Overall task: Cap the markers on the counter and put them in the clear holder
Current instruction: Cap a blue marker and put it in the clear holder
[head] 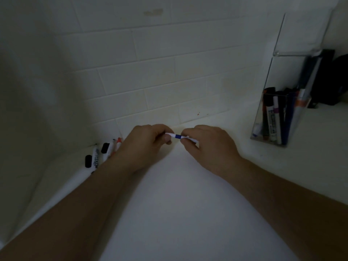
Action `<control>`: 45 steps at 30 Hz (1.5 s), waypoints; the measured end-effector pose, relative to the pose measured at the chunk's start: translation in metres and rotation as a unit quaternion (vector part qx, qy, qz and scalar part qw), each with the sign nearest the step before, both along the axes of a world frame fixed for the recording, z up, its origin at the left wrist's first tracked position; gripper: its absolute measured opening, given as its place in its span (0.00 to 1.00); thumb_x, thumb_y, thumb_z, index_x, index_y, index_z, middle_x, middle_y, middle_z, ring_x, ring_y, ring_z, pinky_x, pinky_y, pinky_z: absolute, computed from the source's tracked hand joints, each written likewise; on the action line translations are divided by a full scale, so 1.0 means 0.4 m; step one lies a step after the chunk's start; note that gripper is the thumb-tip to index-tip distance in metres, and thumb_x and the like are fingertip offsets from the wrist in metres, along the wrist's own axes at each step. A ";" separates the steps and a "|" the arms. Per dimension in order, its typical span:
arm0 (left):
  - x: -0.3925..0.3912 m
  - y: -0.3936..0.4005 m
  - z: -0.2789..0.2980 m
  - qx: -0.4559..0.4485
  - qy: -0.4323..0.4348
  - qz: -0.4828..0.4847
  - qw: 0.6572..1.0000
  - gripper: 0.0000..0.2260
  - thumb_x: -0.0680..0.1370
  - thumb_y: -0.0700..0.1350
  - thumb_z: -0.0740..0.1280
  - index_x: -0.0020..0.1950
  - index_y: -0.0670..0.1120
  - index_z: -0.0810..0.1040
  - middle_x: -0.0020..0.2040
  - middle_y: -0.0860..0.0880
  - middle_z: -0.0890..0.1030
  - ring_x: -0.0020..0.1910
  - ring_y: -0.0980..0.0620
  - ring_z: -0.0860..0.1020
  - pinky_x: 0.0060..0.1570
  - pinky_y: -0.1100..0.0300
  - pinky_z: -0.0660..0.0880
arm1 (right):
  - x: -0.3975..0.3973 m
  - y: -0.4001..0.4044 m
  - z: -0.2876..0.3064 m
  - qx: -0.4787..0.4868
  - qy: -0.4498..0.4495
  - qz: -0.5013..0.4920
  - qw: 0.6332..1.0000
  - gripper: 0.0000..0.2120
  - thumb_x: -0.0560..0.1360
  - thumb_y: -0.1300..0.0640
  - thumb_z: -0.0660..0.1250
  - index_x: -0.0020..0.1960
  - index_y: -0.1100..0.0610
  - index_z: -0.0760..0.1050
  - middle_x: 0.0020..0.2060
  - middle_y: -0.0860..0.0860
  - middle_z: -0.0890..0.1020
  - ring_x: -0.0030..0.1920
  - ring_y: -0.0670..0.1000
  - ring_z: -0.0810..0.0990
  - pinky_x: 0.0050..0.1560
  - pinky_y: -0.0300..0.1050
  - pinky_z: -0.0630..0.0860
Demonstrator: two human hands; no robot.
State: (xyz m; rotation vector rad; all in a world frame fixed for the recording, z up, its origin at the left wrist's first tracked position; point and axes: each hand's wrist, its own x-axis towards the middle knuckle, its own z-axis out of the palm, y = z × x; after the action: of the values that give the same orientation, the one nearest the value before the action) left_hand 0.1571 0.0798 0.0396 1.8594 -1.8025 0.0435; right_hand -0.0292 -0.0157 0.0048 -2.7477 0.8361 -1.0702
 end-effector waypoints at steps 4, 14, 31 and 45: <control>-0.015 0.001 0.006 0.001 -0.054 0.011 0.998 0.09 0.82 0.50 0.64 0.51 0.51 0.84 0.35 0.55 0.75 0.36 0.55 0.71 0.36 0.71 0.62 | 0.003 -0.004 -0.005 -0.003 0.003 -0.005 1.000 0.13 0.79 0.42 0.58 0.47 0.46 0.78 0.34 0.46 0.74 0.36 0.49 0.73 0.36 0.52 0.74; -0.043 -0.010 0.003 -0.040 -0.084 0.002 0.996 0.06 0.80 0.44 0.66 0.50 0.49 0.84 0.35 0.54 0.75 0.39 0.47 0.76 0.40 0.56 0.63 | -0.007 -0.016 -0.004 0.037 0.000 0.035 0.999 0.10 0.82 0.43 0.58 0.55 0.44 0.75 0.40 0.45 0.80 0.38 0.47 0.73 0.38 0.50 0.73; -0.124 0.012 -0.046 -0.046 -0.071 -0.198 0.977 0.19 0.77 0.62 0.58 0.62 0.57 0.80 0.52 0.59 0.82 0.52 0.55 0.78 0.56 0.58 0.72 | -0.289 -0.050 0.392 -0.126 -0.122 -0.173 0.969 0.10 0.82 0.54 0.64 0.60 0.56 0.76 0.52 0.53 0.81 0.45 0.51 0.80 0.51 0.52 0.80; -0.199 0.036 -0.072 -0.170 -0.208 -0.332 0.904 0.09 0.81 0.45 0.62 0.54 0.53 0.81 0.48 0.53 0.81 0.45 0.51 0.77 0.45 0.56 0.71 | -0.437 -0.112 0.230 0.025 0.027 -0.273 0.961 0.13 0.84 0.59 0.55 0.60 0.54 0.78 0.48 0.53 0.83 0.42 0.51 0.79 0.39 0.40 0.71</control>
State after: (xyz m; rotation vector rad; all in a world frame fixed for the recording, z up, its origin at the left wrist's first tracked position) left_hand 0.0775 0.0944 0.0107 0.9699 -2.4456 0.4985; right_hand -0.2041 -0.0605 0.0969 -2.5707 1.6691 -1.0173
